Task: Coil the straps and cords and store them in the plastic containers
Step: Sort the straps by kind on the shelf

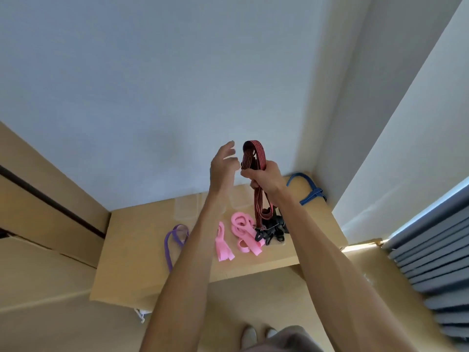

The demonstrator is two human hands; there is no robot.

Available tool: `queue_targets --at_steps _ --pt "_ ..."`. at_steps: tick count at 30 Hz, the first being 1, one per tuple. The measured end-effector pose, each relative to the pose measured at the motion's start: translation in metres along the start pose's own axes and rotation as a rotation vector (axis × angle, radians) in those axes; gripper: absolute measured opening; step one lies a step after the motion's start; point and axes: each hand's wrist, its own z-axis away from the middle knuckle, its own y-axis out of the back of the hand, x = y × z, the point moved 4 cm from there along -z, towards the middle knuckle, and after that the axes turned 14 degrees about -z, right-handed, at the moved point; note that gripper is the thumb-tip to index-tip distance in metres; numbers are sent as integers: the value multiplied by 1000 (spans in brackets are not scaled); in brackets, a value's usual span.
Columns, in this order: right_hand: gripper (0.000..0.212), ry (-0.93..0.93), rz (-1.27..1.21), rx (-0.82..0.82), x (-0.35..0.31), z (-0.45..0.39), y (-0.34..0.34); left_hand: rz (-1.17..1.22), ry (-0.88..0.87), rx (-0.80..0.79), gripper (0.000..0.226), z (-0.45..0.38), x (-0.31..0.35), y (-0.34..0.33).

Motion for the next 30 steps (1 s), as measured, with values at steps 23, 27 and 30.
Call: queue_targets --at_steps 23,27,30 --pt "20 -190 -371 199 54 -13 43 -548 257 -626 21 72 -136 -66" --pt "21 -283 -279 243 64 -16 56 -982 115 -265 21 63 -134 -51" --pt "17 -373 -163 206 78 -14 56 -798 78 -79 17 58 -126 -48"
